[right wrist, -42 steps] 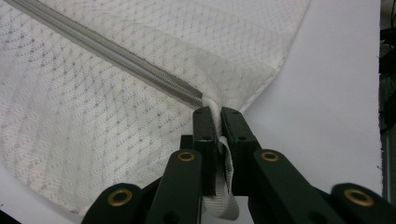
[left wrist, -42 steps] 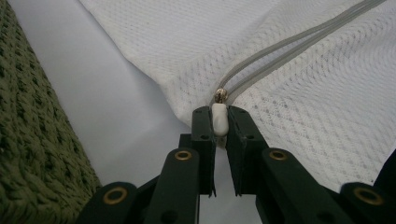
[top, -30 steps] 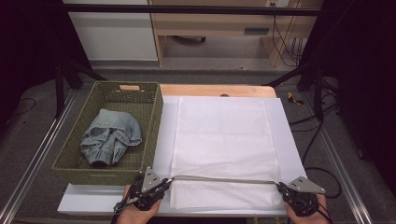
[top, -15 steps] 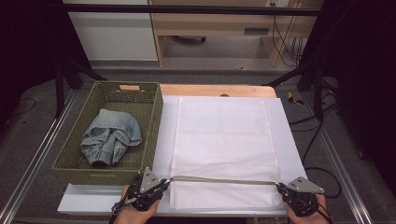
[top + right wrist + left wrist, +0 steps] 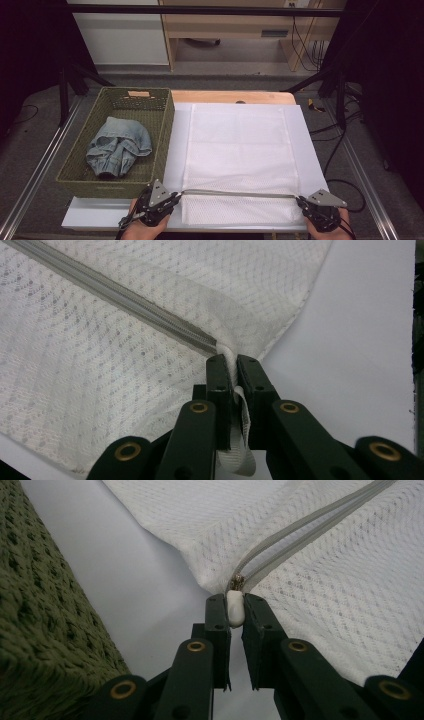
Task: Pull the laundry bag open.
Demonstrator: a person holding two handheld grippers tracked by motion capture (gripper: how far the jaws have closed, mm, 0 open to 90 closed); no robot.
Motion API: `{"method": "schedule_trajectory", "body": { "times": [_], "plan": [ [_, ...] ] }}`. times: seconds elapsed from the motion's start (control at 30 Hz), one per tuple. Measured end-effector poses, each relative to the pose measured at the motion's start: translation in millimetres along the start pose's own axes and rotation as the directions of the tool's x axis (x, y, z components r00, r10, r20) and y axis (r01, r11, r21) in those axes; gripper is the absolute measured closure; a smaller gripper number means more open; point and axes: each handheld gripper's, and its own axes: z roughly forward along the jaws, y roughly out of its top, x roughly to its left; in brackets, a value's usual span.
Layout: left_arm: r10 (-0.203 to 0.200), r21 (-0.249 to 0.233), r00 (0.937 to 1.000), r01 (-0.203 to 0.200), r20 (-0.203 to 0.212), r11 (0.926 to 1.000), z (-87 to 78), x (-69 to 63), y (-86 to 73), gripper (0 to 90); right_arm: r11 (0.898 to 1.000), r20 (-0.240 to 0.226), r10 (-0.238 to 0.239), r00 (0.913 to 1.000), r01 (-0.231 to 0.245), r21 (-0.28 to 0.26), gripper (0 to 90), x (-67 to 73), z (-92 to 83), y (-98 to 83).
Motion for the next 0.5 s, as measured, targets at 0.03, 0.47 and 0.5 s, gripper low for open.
{"method": "schedule_trajectory", "body": {
  "times": [0.03,0.47,0.5],
  "plan": [
    [0.001,0.002,1.0,-0.001,-0.001,1.0,0.1,0.0,-0.1,81.6,1.0,-0.002,-0.002,1.0,0.002,-0.002,85.0,-0.1,0.1,0.0],
    [0.003,0.012,1.0,-0.003,0.002,0.9999,1.0,0.2,-0.7,81.6,1.0,-0.003,0.002,1.0,-0.002,0.002,85.0,-1.5,0.3,-0.4],
    [0.003,0.011,1.0,-0.003,0.002,0.9999,1.5,0.1,-0.9,81.6,1.0,-0.001,0.007,1.0,-0.007,0.005,85.0,-1.4,0.3,-0.5]
  ]
}}
